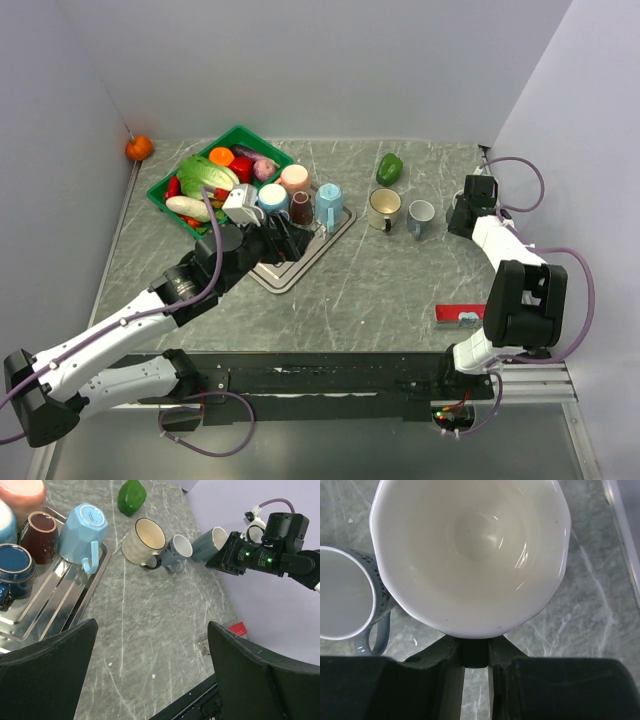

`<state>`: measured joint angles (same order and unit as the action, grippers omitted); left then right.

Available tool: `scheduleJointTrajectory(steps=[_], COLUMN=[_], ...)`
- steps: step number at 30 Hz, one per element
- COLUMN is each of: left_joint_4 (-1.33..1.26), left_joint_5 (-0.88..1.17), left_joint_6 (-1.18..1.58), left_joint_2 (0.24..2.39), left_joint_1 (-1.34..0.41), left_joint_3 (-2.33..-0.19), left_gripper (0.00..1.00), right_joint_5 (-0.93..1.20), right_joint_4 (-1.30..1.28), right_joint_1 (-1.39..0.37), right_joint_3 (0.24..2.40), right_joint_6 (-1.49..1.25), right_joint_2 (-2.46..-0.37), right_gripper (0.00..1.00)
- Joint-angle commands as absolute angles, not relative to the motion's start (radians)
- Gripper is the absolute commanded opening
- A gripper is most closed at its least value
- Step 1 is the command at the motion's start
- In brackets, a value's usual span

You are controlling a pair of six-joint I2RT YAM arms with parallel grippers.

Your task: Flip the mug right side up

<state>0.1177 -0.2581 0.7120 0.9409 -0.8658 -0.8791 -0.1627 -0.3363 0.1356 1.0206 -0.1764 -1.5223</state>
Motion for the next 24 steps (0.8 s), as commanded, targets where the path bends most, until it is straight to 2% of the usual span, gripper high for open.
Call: scheduleJointTrajectory(steps=[1, 10, 11, 12, 14, 15, 21, 24], left_joint_4=[0.106, 0.107, 0.11, 0.112, 0.118, 0.121, 0.135, 0.138], left_joint_5=[-0.258, -0.261, -0.261, -0.259, -0.258, -0.258, -0.271, -0.275], left_joint_6=[0.723, 0.727, 0.73, 0.73, 0.73, 0.73, 0.718, 0.695], left_joint_2=[0.957, 0.976, 0.977, 0.98, 0.986, 0.994, 1.022, 1.054], left_joint_1=[-0.87, -0.868, -0.868, -0.868, -0.868, -0.868, -0.868, -0.868], left_joint_3=[-0.882, -0.884, -0.885, -0.887, -0.894, -0.897, -0.925, -0.948], left_gripper=[0.96, 0.96, 0.96, 0.96, 0.96, 0.96, 0.96, 0.96], right_joint_5=[-0.129, -0.16, -0.161, -0.163, -0.172, -0.178, -0.19, -0.204], right_joint_4=[-0.184, -0.32, -0.33, -0.336, -0.356, -0.357, -0.385, -0.458], right_joint_1=[0.13, 0.123, 0.123, 0.123, 0.118, 0.117, 0.112, 0.104], right_joint_3=[1.071, 1.153, 1.158, 1.163, 1.172, 1.175, 1.189, 1.242], right_joint_6=[-0.115, -0.158, -0.16, -0.164, -0.176, -0.182, -0.201, -0.198], right_joint_2=[-1.537, -1.641, -1.644, -1.649, -1.652, -1.652, -1.606, -1.574], right_gripper=[0.0, 0.01, 0.06, 0.16, 0.3, 0.42, 0.68, 0.74])
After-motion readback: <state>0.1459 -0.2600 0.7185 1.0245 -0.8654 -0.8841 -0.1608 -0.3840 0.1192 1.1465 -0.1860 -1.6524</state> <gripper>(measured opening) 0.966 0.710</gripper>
